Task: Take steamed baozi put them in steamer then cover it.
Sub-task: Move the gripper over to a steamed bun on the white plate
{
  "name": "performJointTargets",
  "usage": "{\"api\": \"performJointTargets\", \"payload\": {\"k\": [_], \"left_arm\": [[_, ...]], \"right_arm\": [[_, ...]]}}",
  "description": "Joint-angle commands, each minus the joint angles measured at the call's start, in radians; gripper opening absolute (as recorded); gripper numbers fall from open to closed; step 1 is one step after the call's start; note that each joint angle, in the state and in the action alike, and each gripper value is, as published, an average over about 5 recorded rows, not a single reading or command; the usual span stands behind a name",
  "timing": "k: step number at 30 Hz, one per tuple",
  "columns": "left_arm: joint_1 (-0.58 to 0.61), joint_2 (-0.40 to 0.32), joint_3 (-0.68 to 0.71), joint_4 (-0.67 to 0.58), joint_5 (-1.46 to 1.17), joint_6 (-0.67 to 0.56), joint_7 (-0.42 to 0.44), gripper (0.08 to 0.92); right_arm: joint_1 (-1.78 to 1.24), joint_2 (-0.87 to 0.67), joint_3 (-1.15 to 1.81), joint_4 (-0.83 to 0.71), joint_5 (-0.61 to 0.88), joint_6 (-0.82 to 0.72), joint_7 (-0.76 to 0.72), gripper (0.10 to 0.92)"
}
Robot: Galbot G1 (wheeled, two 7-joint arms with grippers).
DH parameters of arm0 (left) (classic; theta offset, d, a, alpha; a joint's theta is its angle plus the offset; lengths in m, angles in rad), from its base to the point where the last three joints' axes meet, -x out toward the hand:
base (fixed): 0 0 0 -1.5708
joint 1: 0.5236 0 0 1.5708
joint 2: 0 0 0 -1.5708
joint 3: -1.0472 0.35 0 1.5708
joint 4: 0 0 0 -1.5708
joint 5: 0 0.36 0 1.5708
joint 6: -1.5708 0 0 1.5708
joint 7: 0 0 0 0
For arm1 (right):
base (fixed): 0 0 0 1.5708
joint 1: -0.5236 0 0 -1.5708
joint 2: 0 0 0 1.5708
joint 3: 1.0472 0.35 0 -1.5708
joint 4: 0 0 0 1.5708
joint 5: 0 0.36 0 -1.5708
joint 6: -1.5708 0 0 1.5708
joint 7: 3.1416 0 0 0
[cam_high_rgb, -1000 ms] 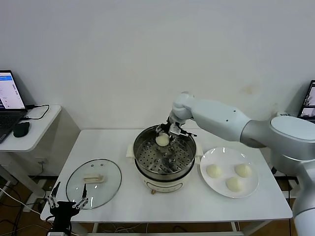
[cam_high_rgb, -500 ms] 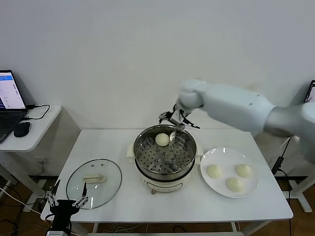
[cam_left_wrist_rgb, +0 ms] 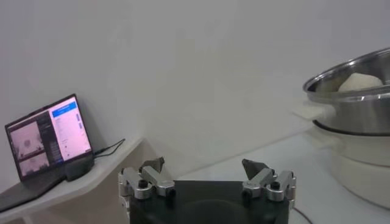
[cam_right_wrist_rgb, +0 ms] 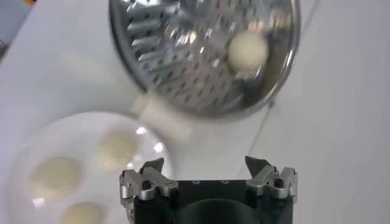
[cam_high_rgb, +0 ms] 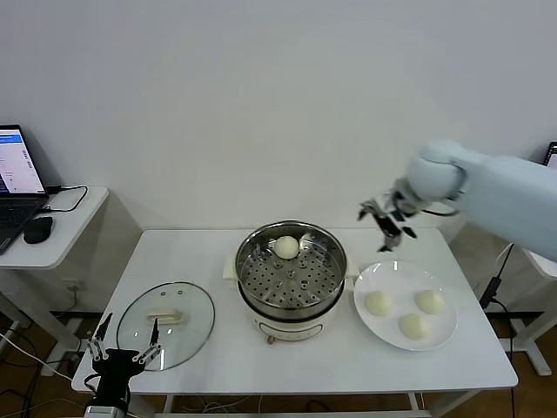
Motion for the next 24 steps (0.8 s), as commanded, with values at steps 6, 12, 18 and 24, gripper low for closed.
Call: {"api": "performJointTargets", "payload": {"k": [6, 12, 18, 24], "left_arm": [[-0.001, -0.003, -0.006, 0.001, 0.001, 0.005, 0.003, 0.823], [0.003, -0.006, -0.024, 0.007, -0.001, 0.009, 0.005, 0.823], [0.007, -0.012, -0.033, 0.019, -0.002, 0.008, 0.004, 0.823], [0.006, -0.015, -0.034, 0.024, -0.001, 0.008, 0.004, 0.823]], "right_arm": [[-0.454, -0.103, 0.322, -0.083, -0.129, -0.011, -0.022, 0.823], [-0.550, -0.005, 0.375, -0.174, -0.177, 0.017, -0.006, 0.822], [-0.597, 0.096, 0.394, -0.245, -0.196, 0.039, 0.026, 0.823], [-0.613, 0.167, 0.403, -0.287, -0.198, 0.036, 0.037, 0.822]]}}
